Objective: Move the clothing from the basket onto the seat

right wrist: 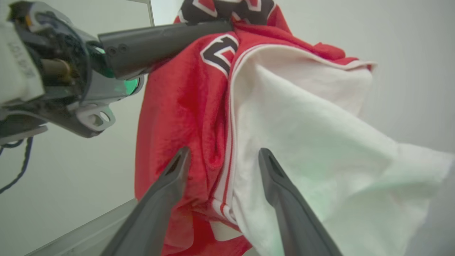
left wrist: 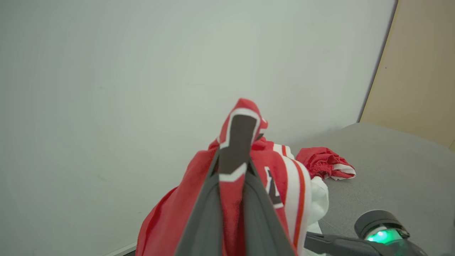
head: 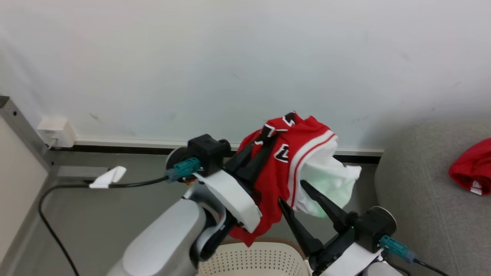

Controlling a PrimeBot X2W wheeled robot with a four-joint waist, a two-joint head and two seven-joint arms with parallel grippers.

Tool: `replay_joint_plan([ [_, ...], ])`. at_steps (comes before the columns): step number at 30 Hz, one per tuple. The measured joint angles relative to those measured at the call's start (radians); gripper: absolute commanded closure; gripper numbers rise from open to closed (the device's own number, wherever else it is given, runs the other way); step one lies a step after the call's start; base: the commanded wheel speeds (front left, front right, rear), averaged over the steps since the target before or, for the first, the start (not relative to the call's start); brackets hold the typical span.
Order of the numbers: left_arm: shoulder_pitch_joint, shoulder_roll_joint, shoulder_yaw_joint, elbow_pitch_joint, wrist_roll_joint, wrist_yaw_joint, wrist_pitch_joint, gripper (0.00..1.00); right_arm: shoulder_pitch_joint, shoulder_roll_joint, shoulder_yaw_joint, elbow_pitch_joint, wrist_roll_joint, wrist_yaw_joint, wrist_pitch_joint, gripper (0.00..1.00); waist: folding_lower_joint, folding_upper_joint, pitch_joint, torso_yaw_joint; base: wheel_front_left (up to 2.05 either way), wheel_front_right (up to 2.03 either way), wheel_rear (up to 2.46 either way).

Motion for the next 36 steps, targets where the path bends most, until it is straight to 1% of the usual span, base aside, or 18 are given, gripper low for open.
replay_joint_plan([
  [6, 0.003, -0.040, -0.044, 0.002, -0.002, -0.021, 0.010, 1.00, -0.047, -0.004, 0.061, 0.079, 0.030, 0.000, 0.000, 0.00, 0.0000, 0.0000, -0.007, 0.050, 0.00, 0.00, 0.00],
  [12, 0.012, -0.076, -0.081, -0.002, -0.023, -0.040, 0.028, 1.00, -0.084, 0.008, 0.069, 0.153, 0.048, 0.000, 0.000, 0.00, 0.0001, 0.0000, -0.015, 0.100, 0.00, 0.00, 0.00],
  [18, 0.019, -0.081, -0.105, -0.006, -0.028, -0.044, 0.044, 1.00, -0.121, 0.034, 0.073, 0.207, 0.056, 0.000, 0.000, 0.00, 0.0000, 0.0000, -0.022, 0.133, 0.00, 0.00, 0.00],
  [19, 0.021, -0.081, -0.106, -0.006, -0.029, -0.044, 0.044, 1.00, -0.124, 0.036, 0.072, 0.212, 0.056, 0.000, 0.000, 0.08, 0.0000, 0.0000, -0.022, 0.135, 0.00, 0.00, 0.00],
  [20, 0.023, -0.081, -0.108, -0.006, -0.029, -0.044, 0.045, 1.00, -0.127, 0.039, 0.072, 0.217, 0.056, 0.000, 0.000, 0.36, 0.0000, 0.0000, -0.022, 0.136, 0.00, 0.00, 0.00],
  [21, 0.025, -0.081, -0.109, -0.006, -0.029, -0.044, 0.045, 1.00, -0.131, 0.041, 0.071, 0.220, 0.056, 0.000, 0.000, 0.54, 0.0000, 0.0000, -0.022, 0.137, 0.00, 0.00, 0.00],
  [22, 0.025, -0.081, -0.109, -0.006, -0.030, -0.044, 0.045, 1.00, -0.134, 0.043, 0.068, 0.223, 0.056, 0.000, 0.000, 0.62, 0.0000, 0.0000, -0.022, 0.138, 0.00, 0.00, 0.00],
  [23, 0.025, -0.081, -0.109, -0.006, -0.031, -0.044, 0.046, 1.00, -0.135, 0.044, 0.065, 0.225, 0.055, 0.000, 0.000, 0.67, 0.0000, 0.0000, -0.022, 0.138, 0.00, 0.00, 0.00],
  [24, 0.025, -0.080, -0.108, -0.006, -0.033, -0.042, 0.045, 1.00, -0.135, 0.044, 0.064, 0.227, 0.054, 0.000, 0.000, 1.00, 0.0000, 0.0000, -0.021, 0.137, 0.00, 0.00, 0.00],
  [31, 0.028, -0.061, -0.079, 0.013, -0.049, -0.026, 0.035, 1.00, -0.134, 0.041, 0.063, 0.219, 0.052, 0.000, 0.000, 1.00, 0.0000, 0.0000, -0.019, 0.121, 0.00, 0.00, 0.00],
  [36, 0.035, -0.042, -0.060, 0.039, -0.055, -0.012, 0.026, 1.00, -0.113, 0.028, 0.044, 0.174, 0.046, 0.000, 0.000, 1.00, 0.0000, 0.0000, -0.018, 0.104, 0.00, 0.00, 0.00],
])
